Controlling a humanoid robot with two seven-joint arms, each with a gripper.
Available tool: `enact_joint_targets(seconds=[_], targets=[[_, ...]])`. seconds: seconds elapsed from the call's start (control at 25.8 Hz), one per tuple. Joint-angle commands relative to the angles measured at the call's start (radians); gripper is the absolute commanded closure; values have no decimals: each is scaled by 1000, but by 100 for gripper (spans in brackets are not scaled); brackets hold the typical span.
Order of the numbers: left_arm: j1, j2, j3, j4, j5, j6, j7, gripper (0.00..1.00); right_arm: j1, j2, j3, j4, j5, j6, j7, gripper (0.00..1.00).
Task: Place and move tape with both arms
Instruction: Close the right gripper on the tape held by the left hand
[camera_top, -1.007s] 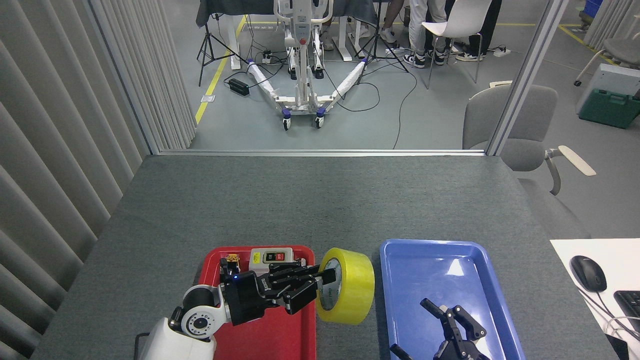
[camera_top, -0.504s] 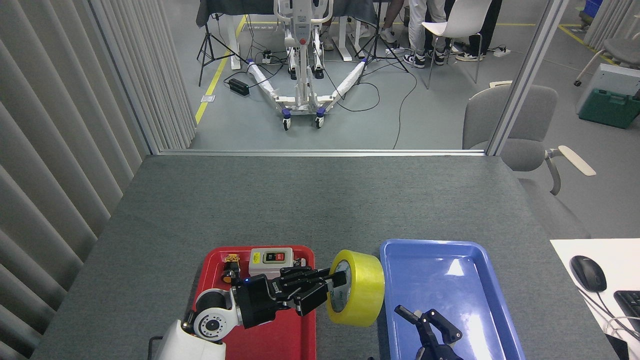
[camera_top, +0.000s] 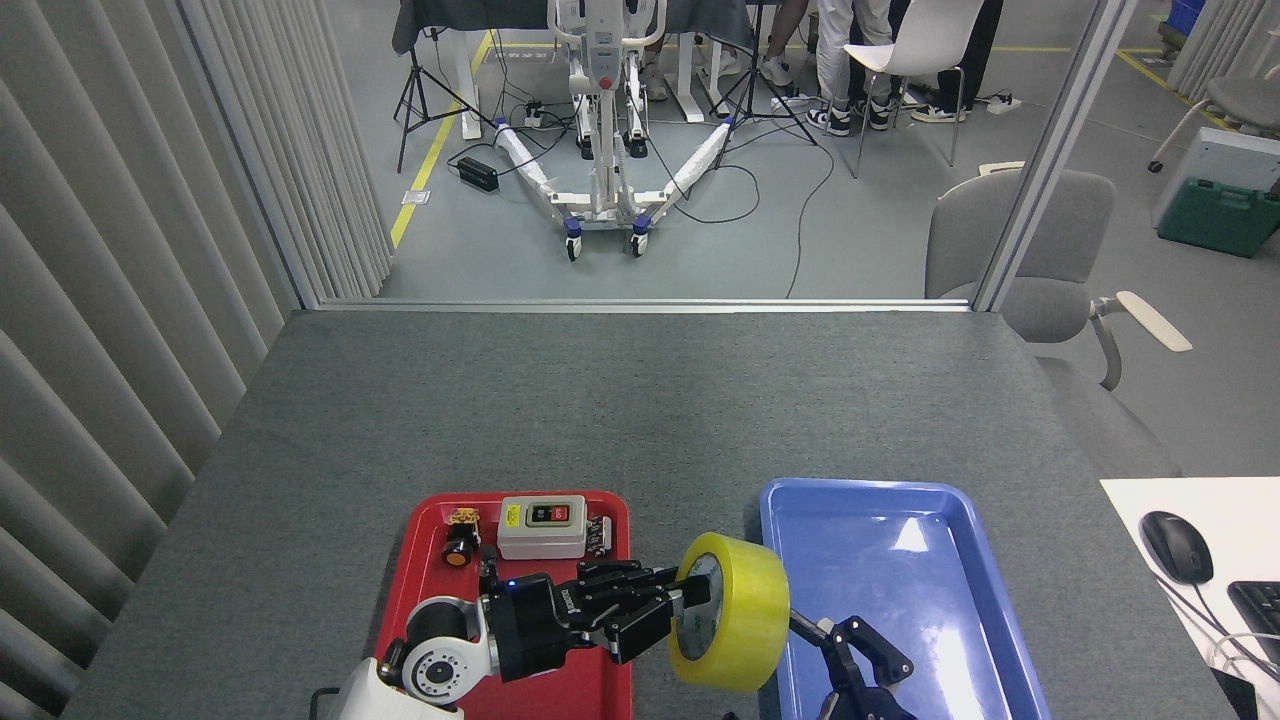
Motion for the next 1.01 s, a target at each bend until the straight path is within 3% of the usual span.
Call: enact_joint_targets(seconds=[0.0,0.08,0.15,0.27,0.39,0.54,0.7,0.74,0.81,0.93,0.97], targets=[[11,0,-14,-10,-17,0,-2,100,0,11,18,1,2,0,1,0],[12,-3,-14,-10,-18,0,-2,100,3,14,21,1,4,0,1,3],[12,-3,-17,-13,-18,0,-2,100,8,12,37,1,21,0,1,29],[23,-5,-22,-19,-25,0,-3,100,9,11,49,2,44,0,6,78],[31,-3,-22,-58,-48,0,-3,100,21,9,51,7,55,0,7,98],[32,3,-22,-61,-49,0,-2,100,23,9,49,7,55,0,7,100],[48,8,-19,-107,-57,0,-2,82,21,5,48,7,55,0,6,100],[49,8,-15,-118,-64,0,-2,72,21,5,48,7,55,0,6,100],[51,8,-11,-124,-77,0,1,41,21,5,46,7,53,0,6,100],[52,8,-11,-138,-77,0,5,2,21,5,46,7,52,0,6,100],[52,8,-12,-151,-77,0,5,1,21,5,46,5,52,0,6,100]])
